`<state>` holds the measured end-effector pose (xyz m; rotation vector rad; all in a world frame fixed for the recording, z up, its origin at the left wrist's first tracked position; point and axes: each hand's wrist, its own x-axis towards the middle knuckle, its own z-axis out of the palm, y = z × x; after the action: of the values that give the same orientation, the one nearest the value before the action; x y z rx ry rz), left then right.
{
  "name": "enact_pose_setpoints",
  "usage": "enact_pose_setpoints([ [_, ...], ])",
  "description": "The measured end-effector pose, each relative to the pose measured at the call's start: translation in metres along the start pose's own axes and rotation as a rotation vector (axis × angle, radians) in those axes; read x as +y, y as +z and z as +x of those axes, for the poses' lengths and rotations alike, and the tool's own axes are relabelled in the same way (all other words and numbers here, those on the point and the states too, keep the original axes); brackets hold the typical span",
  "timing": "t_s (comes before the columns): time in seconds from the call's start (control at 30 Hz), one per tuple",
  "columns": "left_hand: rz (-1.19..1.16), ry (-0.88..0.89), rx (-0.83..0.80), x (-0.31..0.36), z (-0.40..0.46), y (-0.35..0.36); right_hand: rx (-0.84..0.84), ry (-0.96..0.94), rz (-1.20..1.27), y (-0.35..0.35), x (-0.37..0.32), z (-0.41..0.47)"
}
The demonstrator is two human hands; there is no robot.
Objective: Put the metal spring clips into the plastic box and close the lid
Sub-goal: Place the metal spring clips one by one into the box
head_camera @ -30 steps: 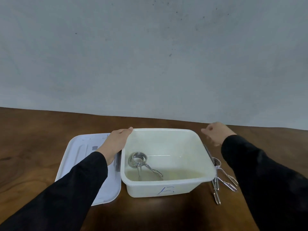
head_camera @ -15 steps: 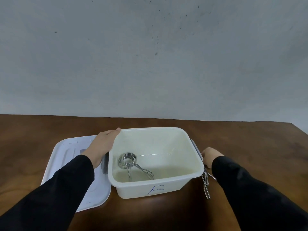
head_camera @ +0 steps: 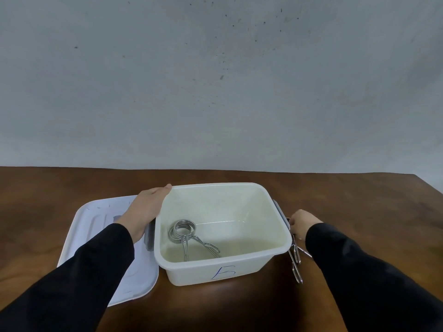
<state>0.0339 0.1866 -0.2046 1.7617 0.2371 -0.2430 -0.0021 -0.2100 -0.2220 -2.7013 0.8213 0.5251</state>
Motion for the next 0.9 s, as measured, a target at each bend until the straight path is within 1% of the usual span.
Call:
enact_pose_setpoints([
  [0.1, -0.003, 0.007, -0.002, 0.001, 0.0, 0.001, 0.051, -0.01, 0.023, -0.004, 0.001, -0.001],
  [0.2, -0.009, 0.015, 0.001, 0.0, 0.002, 0.002, 0.108, -0.051, 0.026, -0.026, 0.002, -0.009],
  [0.3, -0.019, 0.007, -0.012, 0.0, 0.0, 0.001, 0.272, -0.181, 0.094, -0.067, -0.005, -0.029],
  [0.37, -0.019, -0.001, -0.014, 0.0, 0.0, 0.001, 0.384, -0.29, 0.171, -0.099, -0.022, -0.054],
  [0.43, -0.015, -0.002, -0.016, 0.001, -0.001, 0.002, 0.442, -0.432, 0.232, -0.124, -0.048, -0.089],
  [0.5, -0.022, 0.003, -0.016, 0.003, -0.002, 0.003, 0.413, -0.545, 0.24, -0.133, -0.078, -0.122],
  [0.6, -0.017, 0.005, -0.018, 0.002, -0.002, 0.002, 0.24, -0.617, 0.197, -0.106, -0.115, -0.142],
  [0.7, -0.032, -0.004, -0.03, 0.002, -0.004, -0.001, 0.085, -0.555, 0.022, -0.052, -0.137, -0.127],
  [0.77, -0.03, -0.014, -0.04, 0.002, -0.004, -0.003, 0.054, -0.488, -0.143, -0.018, -0.143, -0.108],
  [0.9, -0.022, -0.012, -0.052, 0.003, -0.003, -0.004, 0.0, -0.425, -0.284, 0.016, -0.142, -0.081],
])
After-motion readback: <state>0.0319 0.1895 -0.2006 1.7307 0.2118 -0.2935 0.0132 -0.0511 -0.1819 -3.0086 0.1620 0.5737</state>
